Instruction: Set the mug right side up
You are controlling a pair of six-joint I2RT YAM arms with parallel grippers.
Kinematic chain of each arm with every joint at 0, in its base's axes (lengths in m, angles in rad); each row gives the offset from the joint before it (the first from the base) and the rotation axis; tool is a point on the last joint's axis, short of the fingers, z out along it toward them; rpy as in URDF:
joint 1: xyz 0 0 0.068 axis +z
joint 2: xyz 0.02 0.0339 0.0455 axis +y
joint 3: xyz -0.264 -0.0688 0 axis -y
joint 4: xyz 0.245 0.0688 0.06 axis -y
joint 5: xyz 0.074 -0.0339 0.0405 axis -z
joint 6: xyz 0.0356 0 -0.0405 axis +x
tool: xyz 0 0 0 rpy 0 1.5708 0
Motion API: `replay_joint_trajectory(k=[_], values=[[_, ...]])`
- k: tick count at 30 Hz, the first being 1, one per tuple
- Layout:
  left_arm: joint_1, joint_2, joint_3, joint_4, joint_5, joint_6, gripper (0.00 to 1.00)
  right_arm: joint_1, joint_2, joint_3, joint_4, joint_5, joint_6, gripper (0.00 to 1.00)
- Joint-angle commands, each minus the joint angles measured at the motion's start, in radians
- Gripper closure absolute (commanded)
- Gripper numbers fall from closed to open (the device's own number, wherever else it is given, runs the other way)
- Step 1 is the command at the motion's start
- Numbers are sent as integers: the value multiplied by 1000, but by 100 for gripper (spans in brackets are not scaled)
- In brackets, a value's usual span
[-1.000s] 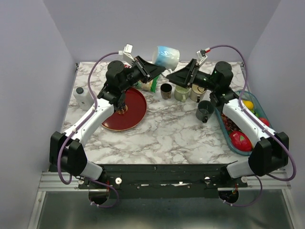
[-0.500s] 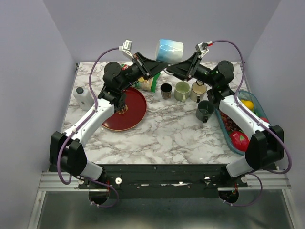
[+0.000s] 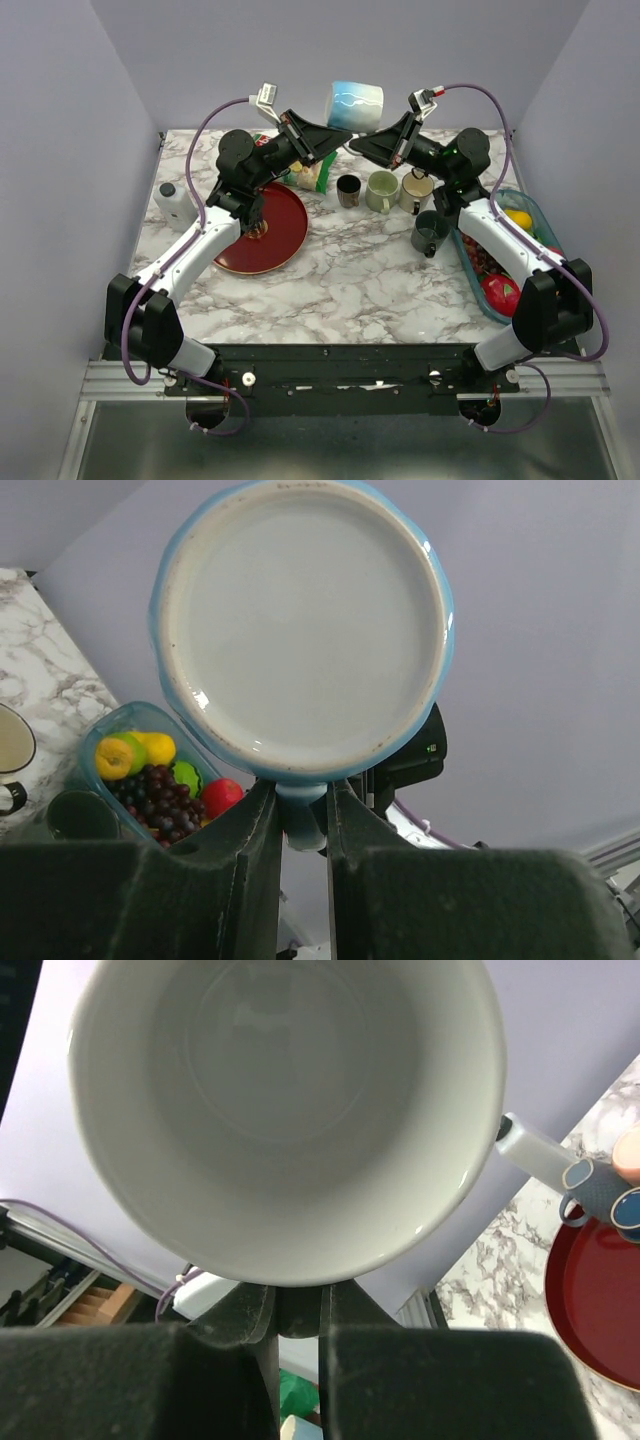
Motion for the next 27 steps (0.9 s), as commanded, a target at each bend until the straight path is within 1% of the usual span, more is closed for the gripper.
replay_joint_trajectory(k=[1, 2, 3, 5, 6, 8, 9, 10, 11, 12, 13, 14, 15, 16, 17, 18, 19, 21, 22, 24, 25, 27], values=[[-16, -34, 2, -10, 46, 128, 72, 5, -10, 13, -4, 15, -36, 99], [-14, -37, -1, -18, 45, 143, 64, 5, -17, 13, -16, 24, -49, 99], [-14, -45, -1, -45, 34, 160, 46, 5, -29, 15, -28, 30, -61, 99], [-16, -51, 0, -69, 28, 210, 32, 5, -43, 18, -79, 49, -104, 99], [-14, -57, 0, -102, 25, 227, 21, 5, -58, 27, -103, 53, -121, 99], [-16, -66, 3, -139, 6, 290, 14, 5, -76, 38, -206, 82, -194, 99], [-16, -71, 8, -188, 2, 315, 8, 5, -86, 47, -243, 92, -222, 99], [-14, -74, 13, -219, -10, 336, 6, 5, -105, 51, -314, 102, -280, 99], [-14, -77, 17, -251, -20, 390, 3, 3, -115, 55, -346, 121, -311, 99], [-14, -84, 22, -323, -30, 416, 1, 3, -127, 59, -379, 128, -343, 99], [-14, -89, 23, -361, -38, 443, 1, 3, -148, 70, -463, 144, -409, 99], [-13, -92, 26, -403, -61, 480, 1, 3, -162, 71, -505, 183, -441, 99], [-13, -100, 37, -500, -76, 549, 1, 3, -175, 73, -543, 204, -470, 99], [-11, -101, 46, -548, -92, 592, 1, 2, -187, 73, -612, 225, -522, 99], [-11, -104, 54, -605, -134, 629, 1, 2, -211, 76, -646, 265, -547, 99], [-8, -107, 71, -703, -159, 693, 1, 0, -219, 81, -677, 280, -570, 99], [-8, -109, 75, -745, -190, 718, 1, 2, -228, 85, -749, 296, -613, 99], [-2, -123, 80, -826, -263, 757, 1, 0, -247, 99, -818, 337, -651, 99], [0, -130, 77, -840, -283, 781, 1, 0, -253, 102, -890, 357, -696, 99], [4, -159, 59, -856, -325, 796, 1, 0, -274, 96, -958, 427, -743, 99], [6, -170, 51, -856, -358, 800, 1, 0, -280, 90, -1022, 457, -794, 99], [7, -195, 36, -851, -392, 815, 1, 0, -299, 82, -1079, 516, -855, 99]])
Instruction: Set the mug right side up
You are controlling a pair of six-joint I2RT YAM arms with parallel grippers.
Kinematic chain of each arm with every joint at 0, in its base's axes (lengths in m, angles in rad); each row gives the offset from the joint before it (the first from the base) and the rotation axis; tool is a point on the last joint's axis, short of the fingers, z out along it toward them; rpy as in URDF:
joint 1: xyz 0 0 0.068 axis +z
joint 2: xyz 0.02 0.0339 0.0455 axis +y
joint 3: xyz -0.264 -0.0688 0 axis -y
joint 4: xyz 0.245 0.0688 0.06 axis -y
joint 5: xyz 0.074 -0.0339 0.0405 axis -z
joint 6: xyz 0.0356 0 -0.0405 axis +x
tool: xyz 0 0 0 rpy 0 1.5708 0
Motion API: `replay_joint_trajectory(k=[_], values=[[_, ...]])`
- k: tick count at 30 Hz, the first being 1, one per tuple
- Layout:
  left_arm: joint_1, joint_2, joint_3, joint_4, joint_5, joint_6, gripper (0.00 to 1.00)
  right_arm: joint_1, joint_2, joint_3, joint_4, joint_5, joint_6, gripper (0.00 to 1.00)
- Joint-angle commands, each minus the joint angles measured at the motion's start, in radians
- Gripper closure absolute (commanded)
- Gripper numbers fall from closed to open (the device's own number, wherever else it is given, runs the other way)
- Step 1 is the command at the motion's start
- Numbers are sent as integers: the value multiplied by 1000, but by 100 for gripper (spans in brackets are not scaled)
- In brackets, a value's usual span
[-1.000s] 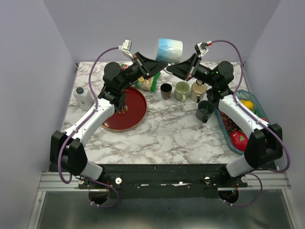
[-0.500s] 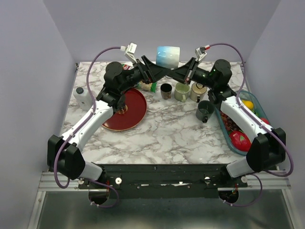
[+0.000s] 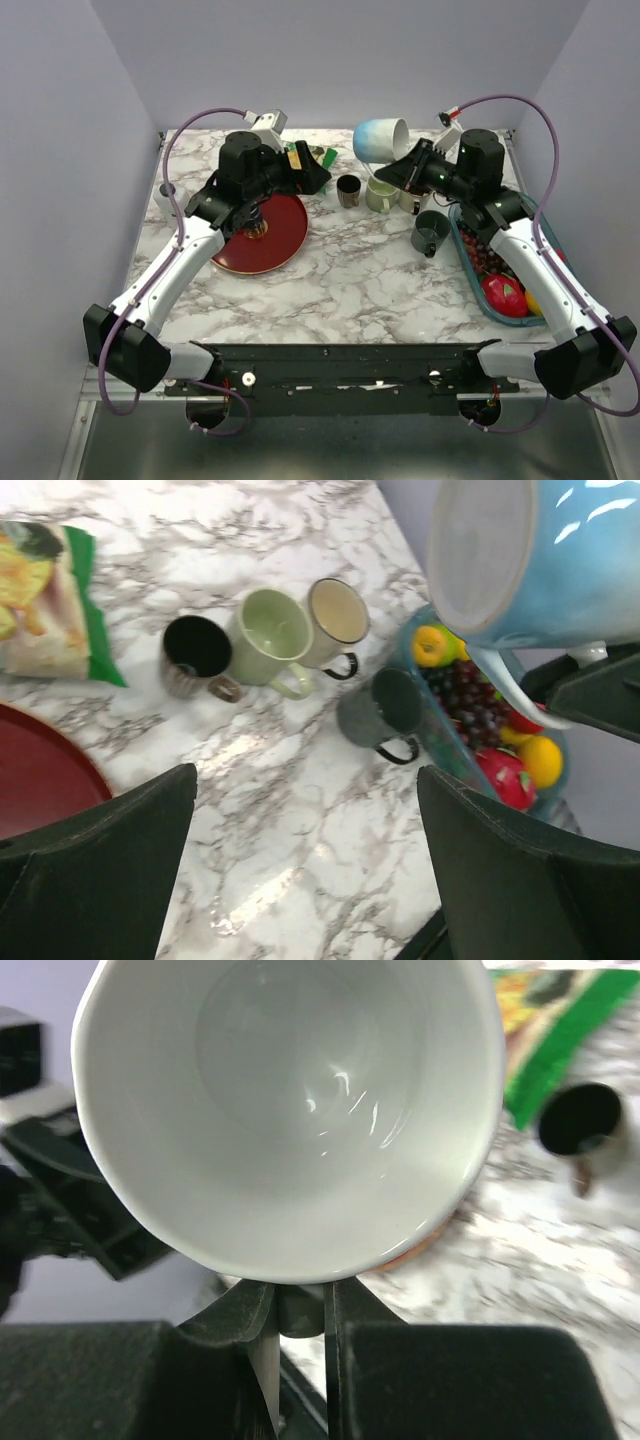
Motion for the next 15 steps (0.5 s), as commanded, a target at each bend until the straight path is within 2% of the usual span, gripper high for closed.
replay_joint_trajectory(k=[1, 6, 15], values=[[9, -85, -14, -82, -177, 107, 1, 0, -59, 31, -238, 186, -243, 99], [10, -115, -26, -83, -254, 133, 1, 2, -70, 20, -400, 341, -342, 99], [10, -118, -32, -80, -323, 145, 1, 19, -7, -81, -481, 372, -325, 99]])
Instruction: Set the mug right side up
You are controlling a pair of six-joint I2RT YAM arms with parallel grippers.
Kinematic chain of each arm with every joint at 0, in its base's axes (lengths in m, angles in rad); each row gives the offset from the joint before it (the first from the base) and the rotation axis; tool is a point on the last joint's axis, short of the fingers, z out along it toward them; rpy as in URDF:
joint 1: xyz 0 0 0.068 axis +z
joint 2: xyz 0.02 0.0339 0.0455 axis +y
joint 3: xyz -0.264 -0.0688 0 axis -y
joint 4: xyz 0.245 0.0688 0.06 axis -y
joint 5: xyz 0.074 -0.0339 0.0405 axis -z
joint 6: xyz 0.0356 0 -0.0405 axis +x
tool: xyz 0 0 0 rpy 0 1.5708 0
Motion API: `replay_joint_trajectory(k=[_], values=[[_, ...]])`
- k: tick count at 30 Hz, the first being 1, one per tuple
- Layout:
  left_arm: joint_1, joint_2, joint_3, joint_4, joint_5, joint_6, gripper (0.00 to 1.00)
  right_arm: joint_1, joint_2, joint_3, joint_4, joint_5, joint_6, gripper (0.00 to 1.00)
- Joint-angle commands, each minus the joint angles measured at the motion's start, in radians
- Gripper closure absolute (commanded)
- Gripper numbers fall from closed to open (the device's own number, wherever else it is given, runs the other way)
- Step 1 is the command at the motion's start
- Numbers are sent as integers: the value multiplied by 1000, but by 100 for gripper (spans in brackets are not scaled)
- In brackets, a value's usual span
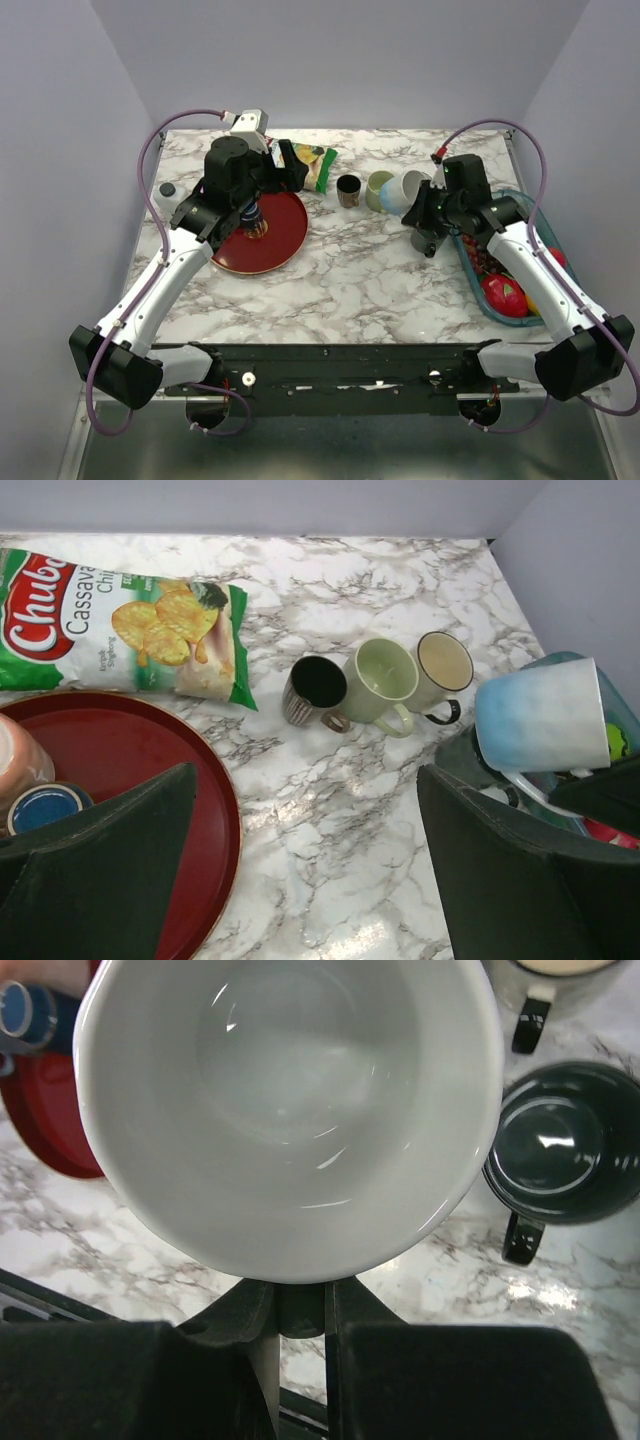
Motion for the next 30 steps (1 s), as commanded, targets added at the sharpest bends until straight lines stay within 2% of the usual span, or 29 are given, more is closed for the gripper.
replay_joint_trajectory(k=[1, 14, 30], values=[[3, -3, -12, -19, -62, 22, 1, 20, 29, -35, 7, 51, -31, 99], [3, 17, -9, -71, -125, 8, 1, 65, 251, -28, -38, 177, -8, 99], [8, 51, -8, -128, -177, 6, 1, 80, 409, 12, -67, 243, -15, 99]])
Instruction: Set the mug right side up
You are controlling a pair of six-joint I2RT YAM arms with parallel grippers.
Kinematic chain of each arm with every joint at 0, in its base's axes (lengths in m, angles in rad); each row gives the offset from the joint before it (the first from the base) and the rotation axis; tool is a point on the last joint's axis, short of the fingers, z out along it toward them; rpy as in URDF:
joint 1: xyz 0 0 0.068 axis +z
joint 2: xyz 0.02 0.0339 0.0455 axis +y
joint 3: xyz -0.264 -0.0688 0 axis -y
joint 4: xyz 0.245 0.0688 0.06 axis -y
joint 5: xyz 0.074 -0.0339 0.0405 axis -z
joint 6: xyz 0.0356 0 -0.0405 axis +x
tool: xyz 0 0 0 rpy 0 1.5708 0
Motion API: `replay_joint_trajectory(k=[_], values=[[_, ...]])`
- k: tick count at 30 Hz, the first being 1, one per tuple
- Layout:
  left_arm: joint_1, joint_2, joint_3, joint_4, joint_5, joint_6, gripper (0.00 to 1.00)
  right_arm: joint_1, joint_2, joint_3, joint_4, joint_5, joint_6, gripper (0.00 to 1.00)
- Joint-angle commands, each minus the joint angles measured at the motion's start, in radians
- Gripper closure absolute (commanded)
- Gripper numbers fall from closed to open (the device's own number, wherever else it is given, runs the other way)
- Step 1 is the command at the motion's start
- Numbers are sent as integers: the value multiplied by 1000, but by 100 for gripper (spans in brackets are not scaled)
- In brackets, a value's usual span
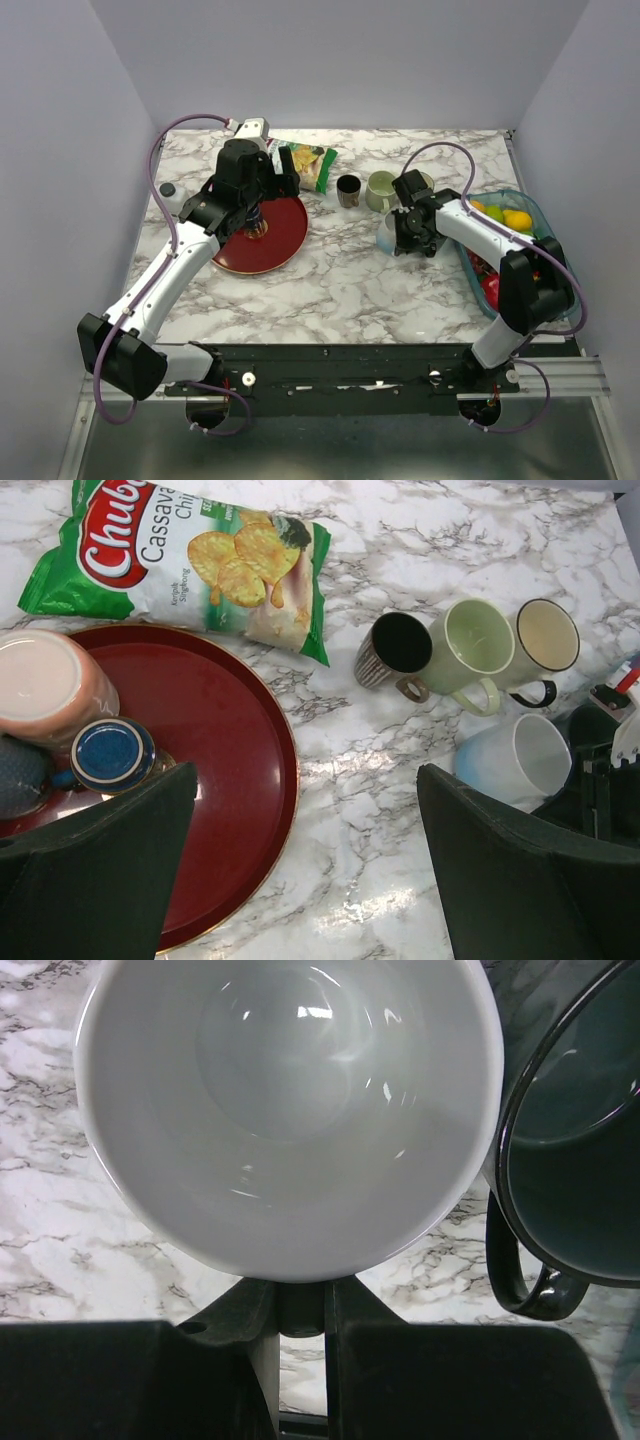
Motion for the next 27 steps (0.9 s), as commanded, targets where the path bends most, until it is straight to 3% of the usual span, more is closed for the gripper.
replay_joint_trajectory(k=[1, 2, 6, 9, 15, 23, 27], values=[[7, 4, -1, -22, -45, 2, 1, 7, 18, 48, -6, 51, -2, 97], [8, 4, -1, -23, -51, 2, 1, 7, 22, 49, -7, 51, -4, 92], [11, 10, -1, -31, -62, 2, 1, 9, 34, 66, -24, 45, 1, 56], [14, 14, -6, -28, -50, 9, 1, 11, 54, 90, -49, 26, 9, 45], [19, 14, -18, -35, -51, 11, 1, 9, 49, 115, -59, -27, 22, 34], [30, 52, -17, -147, -180, -15, 1, 11, -40, 193, -99, -15, 44, 16], [51, 95, -11, -190, -119, 96, 1, 9, -95, 218, -89, 24, 45, 12]])
